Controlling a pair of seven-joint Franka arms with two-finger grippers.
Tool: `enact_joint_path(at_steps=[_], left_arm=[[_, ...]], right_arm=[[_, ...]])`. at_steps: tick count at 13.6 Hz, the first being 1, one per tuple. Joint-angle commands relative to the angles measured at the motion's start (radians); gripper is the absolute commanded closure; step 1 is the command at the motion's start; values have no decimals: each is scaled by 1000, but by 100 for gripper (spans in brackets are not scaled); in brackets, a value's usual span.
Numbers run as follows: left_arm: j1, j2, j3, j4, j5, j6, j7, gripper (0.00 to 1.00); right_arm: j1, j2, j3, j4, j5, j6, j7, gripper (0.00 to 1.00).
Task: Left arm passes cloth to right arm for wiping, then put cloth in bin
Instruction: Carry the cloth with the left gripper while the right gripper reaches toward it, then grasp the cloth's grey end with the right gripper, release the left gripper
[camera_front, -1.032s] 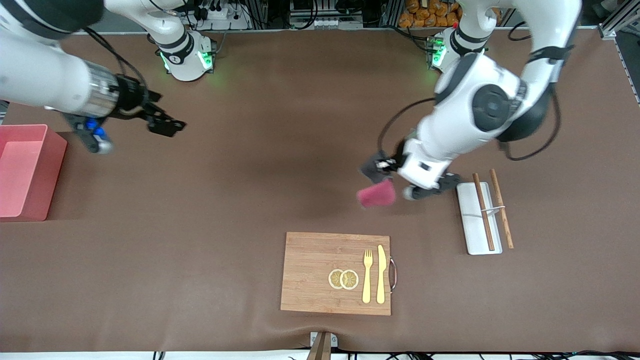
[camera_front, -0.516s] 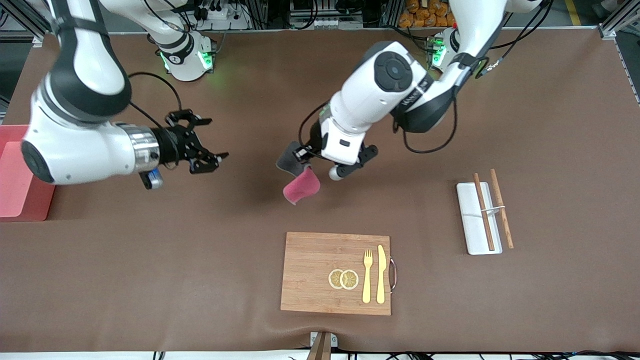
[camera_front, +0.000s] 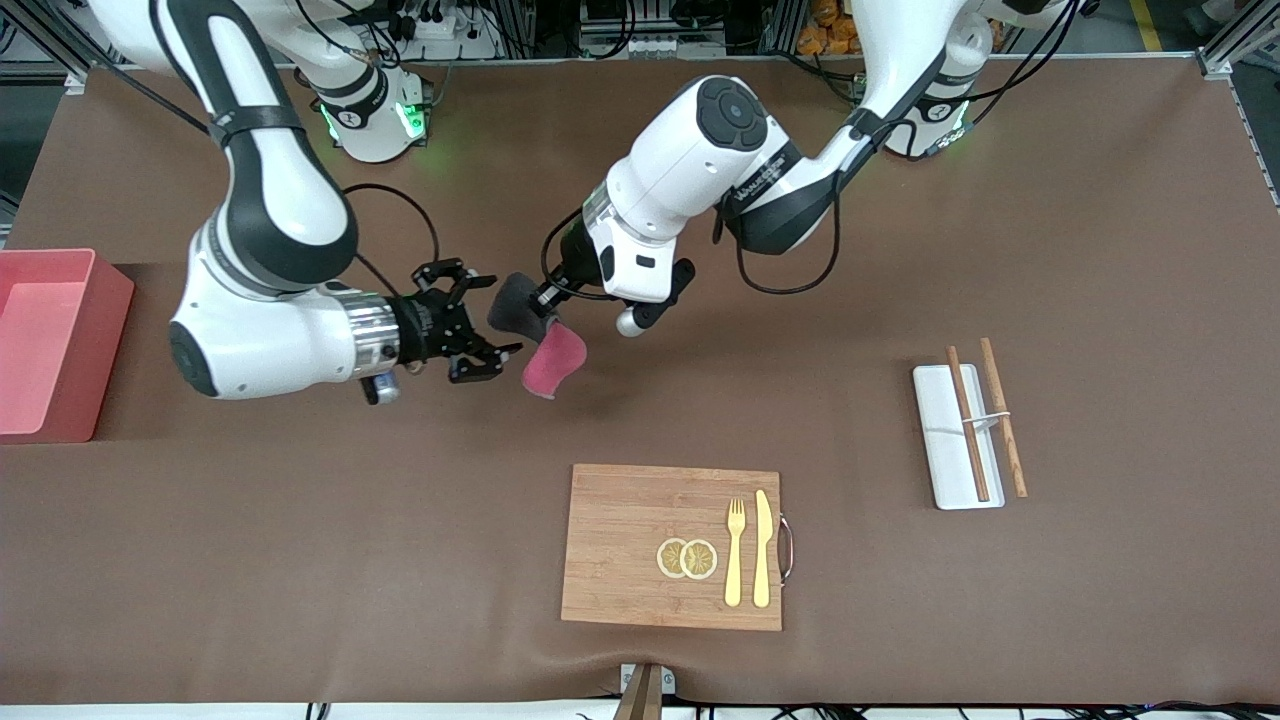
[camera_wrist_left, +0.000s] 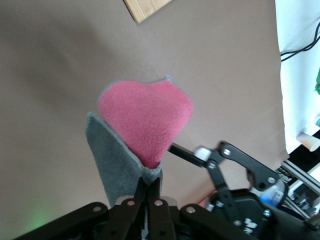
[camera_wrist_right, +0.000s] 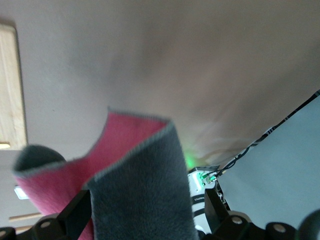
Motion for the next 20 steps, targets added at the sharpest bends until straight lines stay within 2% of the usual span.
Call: enact_joint_path(at_steps=[1, 3, 5, 10, 11, 12, 15, 17, 19, 20], left_arm=[[-20, 37, 6, 58, -18, 11, -25, 100], [-18, 37, 8, 59, -18, 11, -25, 100], [-18, 35, 8, 59, -18, 11, -25, 100], [-7, 27, 8, 56, -18, 5, -24, 99], [-1, 21, 8, 55, -15, -5, -24, 57], [6, 5, 11, 55, -4, -18, -22, 1], [63, -67, 17, 53, 16, -194, -8, 0], [136, -136, 17, 52, 83, -359, 53, 0], [257, -177, 11, 51, 100, -526, 273, 0], [311, -189, 6, 53, 108, -611, 388, 0]], right_arm=[[20, -1, -4, -18, 28, 35, 7, 28], [13, 10, -3, -21, 30, 38, -29, 84], [4, 11, -4, -24, 30, 32, -42, 99], [-16, 19, -3, -24, 30, 27, -54, 100], [-16, 19, -4, -23, 28, 26, -57, 100], [-2, 20, -6, -23, 5, 29, -78, 100], [-10, 28, -6, -23, -30, 30, -219, 100], [0, 55, -6, -23, -131, 44, -308, 100], [39, 120, -6, -44, -199, 149, -376, 100], [47, 146, -6, -61, -203, 224, -419, 100]])
